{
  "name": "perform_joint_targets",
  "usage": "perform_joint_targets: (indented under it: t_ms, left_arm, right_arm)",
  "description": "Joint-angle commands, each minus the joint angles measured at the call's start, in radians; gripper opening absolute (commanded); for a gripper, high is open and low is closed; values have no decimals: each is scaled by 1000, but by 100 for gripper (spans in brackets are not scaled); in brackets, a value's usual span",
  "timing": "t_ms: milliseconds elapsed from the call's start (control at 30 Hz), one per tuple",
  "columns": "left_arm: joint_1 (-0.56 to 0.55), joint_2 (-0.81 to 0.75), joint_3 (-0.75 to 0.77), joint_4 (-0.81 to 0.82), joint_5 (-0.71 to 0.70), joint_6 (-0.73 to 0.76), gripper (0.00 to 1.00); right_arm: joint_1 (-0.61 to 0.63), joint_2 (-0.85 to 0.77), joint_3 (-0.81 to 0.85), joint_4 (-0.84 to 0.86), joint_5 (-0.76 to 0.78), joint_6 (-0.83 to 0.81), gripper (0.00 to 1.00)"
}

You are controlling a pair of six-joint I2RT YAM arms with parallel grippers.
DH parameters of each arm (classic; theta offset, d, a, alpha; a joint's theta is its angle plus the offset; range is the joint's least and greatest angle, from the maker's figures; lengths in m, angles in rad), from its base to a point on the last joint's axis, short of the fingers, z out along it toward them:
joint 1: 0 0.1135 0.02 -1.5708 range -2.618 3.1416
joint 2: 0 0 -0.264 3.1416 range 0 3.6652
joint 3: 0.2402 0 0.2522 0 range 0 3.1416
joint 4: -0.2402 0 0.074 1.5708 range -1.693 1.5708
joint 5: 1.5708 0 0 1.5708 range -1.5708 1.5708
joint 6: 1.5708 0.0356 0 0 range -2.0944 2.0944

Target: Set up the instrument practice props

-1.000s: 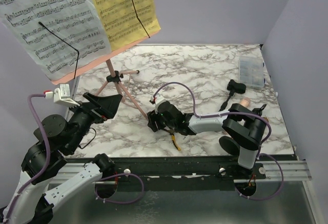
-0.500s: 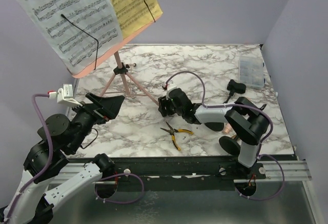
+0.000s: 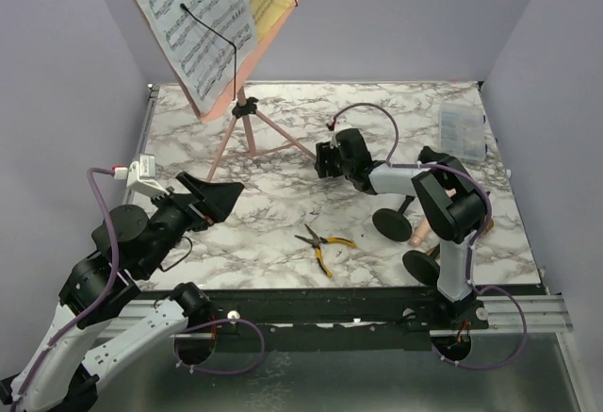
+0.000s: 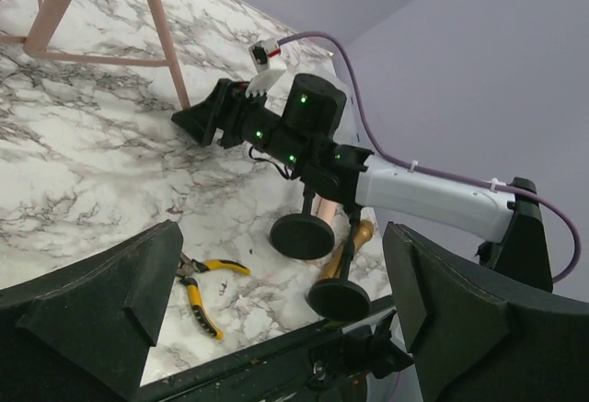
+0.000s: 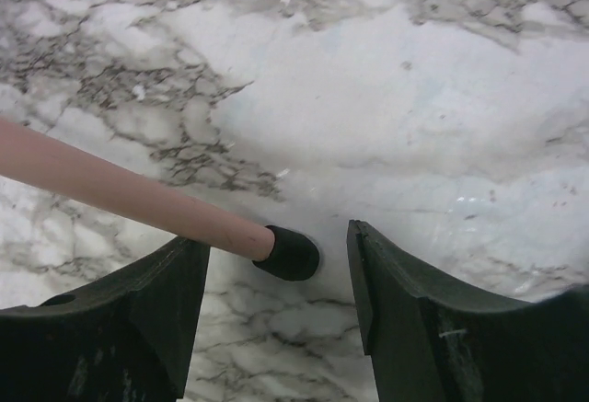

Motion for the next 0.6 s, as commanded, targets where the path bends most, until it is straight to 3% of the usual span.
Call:
perform_joint_targets:
  t_ms: [0,567]
  left_arm:
    - [-5,-25,-24,23,34,-38,99]
    - [-5,-18,-102,31,62,-84,99]
  right_arm:
    - [-80,56,94,-31,-23,-13,64]
    - [-271,203,349,-136,-132,15,76]
